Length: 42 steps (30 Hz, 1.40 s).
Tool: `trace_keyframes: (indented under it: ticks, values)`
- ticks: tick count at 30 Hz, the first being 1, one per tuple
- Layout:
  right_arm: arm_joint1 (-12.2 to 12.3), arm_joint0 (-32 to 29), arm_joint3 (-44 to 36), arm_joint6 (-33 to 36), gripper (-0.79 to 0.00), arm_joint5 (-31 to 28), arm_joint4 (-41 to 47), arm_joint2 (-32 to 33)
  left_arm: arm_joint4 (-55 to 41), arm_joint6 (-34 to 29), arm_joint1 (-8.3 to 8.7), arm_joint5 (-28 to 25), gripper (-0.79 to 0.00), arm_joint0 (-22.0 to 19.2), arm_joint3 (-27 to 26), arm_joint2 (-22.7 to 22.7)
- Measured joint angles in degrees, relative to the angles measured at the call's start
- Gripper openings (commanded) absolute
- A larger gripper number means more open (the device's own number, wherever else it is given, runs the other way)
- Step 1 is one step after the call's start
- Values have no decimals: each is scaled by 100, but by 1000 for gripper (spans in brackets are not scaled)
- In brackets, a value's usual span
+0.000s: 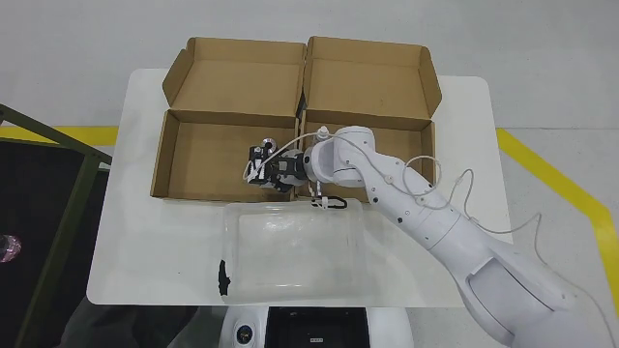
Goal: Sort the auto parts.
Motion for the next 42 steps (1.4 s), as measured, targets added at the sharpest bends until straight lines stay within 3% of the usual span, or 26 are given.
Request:
trace_keyframes:
  ticks: [11,15,32,42]
  values:
    - [-46,13,66,43,-406,-84,-74,43,0,0,0,0,0,0,0,0]
    - [-44,-5,43,59,-280,-101,-112,89,0,0,0,0,0,0,0,0]
    - [42,-120,-666,-24,-311,-172,-68,522,0,0,0,0,0,0,0,0]
    - [264,-626,-1751,-132,-286,-140,-4,1168,0,0,0,0,0,0,0,0]
